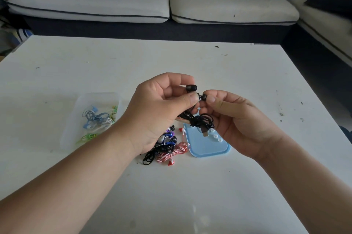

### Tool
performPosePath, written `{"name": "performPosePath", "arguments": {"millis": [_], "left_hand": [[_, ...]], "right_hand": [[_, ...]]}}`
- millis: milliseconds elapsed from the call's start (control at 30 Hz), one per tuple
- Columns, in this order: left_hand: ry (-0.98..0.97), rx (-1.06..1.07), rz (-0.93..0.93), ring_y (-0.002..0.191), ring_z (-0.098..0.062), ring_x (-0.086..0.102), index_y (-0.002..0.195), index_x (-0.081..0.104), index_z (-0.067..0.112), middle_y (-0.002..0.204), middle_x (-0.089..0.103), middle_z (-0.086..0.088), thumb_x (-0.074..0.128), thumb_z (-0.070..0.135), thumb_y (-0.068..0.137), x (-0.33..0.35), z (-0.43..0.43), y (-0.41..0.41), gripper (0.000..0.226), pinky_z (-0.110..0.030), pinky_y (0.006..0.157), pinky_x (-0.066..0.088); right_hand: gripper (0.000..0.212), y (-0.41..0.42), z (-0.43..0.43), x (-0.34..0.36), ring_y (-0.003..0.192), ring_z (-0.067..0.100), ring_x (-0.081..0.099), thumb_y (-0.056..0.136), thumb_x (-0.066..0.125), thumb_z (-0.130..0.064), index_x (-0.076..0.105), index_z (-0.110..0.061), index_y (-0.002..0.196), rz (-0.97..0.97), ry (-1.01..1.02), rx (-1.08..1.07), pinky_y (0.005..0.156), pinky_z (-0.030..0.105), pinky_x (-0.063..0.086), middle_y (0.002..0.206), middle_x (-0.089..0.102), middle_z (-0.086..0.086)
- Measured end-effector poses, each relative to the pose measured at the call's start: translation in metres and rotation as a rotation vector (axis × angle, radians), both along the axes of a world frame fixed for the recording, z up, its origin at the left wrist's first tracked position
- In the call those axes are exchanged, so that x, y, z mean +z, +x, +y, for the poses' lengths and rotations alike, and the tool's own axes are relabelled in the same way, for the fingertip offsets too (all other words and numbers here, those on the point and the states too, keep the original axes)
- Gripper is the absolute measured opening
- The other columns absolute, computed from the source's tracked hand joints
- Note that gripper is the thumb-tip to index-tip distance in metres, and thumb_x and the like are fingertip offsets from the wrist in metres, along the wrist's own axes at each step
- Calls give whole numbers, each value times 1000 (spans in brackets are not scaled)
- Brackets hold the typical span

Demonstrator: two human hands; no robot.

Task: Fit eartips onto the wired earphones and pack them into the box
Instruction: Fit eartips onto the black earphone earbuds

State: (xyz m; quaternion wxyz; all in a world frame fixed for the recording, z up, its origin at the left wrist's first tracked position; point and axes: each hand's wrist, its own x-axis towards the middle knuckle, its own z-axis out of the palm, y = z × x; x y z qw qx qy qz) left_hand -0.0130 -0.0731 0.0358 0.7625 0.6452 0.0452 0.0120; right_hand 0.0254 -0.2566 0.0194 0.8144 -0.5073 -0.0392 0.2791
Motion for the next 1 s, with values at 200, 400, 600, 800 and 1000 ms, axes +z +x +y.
{"name": "performPosePath", "arguments": {"millis": [200, 400, 600, 800, 1000], "left_hand": [[158, 41, -87, 83, -29, 77, 108, 75, 19, 92, 77, -7, 77, -1, 88, -4, 0, -1, 29, -41, 83, 63], [140, 28, -102, 86, -27, 77, 108, 74, 18, 93, 77, -8, 77, -2, 88, -4, 0, -1, 28, -39, 85, 63], [98, 12, -109, 80, -25, 76, 110, 73, 14, 91, 76, -10, 75, -5, 89, -3, 2, -1, 28, -34, 79, 61], [67, -13, -113, 81, -23, 77, 110, 73, 12, 89, 77, -6, 72, -8, 89, -3, 1, -1, 29, -31, 79, 61], [84, 4, -121, 81, -23, 76, 109, 73, 13, 90, 76, -7, 73, -7, 88, -4, 1, 0, 29, -34, 81, 62]], "right_hand": [[31, -1, 4, 1, 74, 20, 72, 83, 65, -6, 67, 7, 111, 21, -1, -41, 69, 26, 59, 90, 72, 20], [9, -3, 5, 1, 65, 14, 68, 81, 65, -6, 73, -6, 77, 53, 10, -61, 65, 22, 58, 74, 69, 11], [10, -1, 7, -1, 72, 14, 65, 89, 60, -10, 65, -2, 91, 36, 23, -4, 69, 21, 55, 78, 65, 10], [11, -2, 9, 0, 68, 9, 63, 89, 58, -11, 63, -2, 91, 40, 44, -18, 66, 19, 54, 75, 67, 6], [11, -3, 8, 0, 70, 12, 65, 89, 59, -11, 63, -1, 92, 17, 37, -20, 67, 20, 55, 80, 67, 10]]}}
